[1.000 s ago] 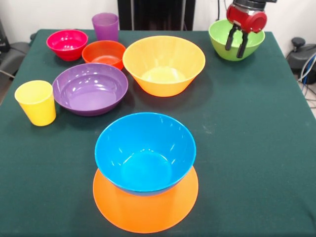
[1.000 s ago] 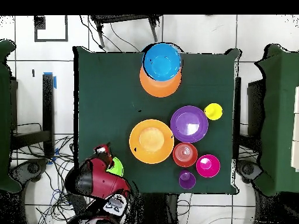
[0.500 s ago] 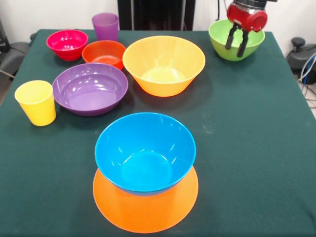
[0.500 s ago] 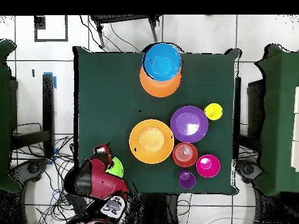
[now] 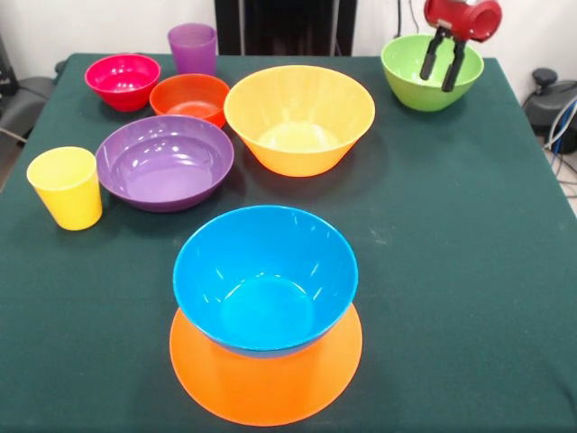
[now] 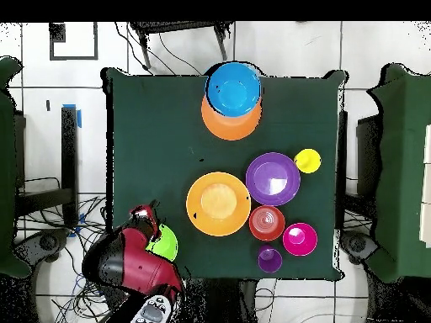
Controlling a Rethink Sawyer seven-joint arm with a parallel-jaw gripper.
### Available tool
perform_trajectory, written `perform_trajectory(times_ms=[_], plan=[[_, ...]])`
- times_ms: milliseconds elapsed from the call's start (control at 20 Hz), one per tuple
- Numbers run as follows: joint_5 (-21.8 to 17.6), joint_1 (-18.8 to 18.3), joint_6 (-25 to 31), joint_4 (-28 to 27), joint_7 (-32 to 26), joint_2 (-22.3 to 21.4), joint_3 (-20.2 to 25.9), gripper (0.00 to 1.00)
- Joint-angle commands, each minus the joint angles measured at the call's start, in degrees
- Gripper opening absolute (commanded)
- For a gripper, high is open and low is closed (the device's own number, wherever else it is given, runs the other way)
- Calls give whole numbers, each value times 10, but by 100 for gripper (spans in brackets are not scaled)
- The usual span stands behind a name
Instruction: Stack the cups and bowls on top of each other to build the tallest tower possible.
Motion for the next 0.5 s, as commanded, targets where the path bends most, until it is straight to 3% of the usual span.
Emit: perform_trajectory(times_ms=[50,500], plan=[[50,16,91,-4,88,-1,10,100],[33,0,41,11,119,22,45,100]])
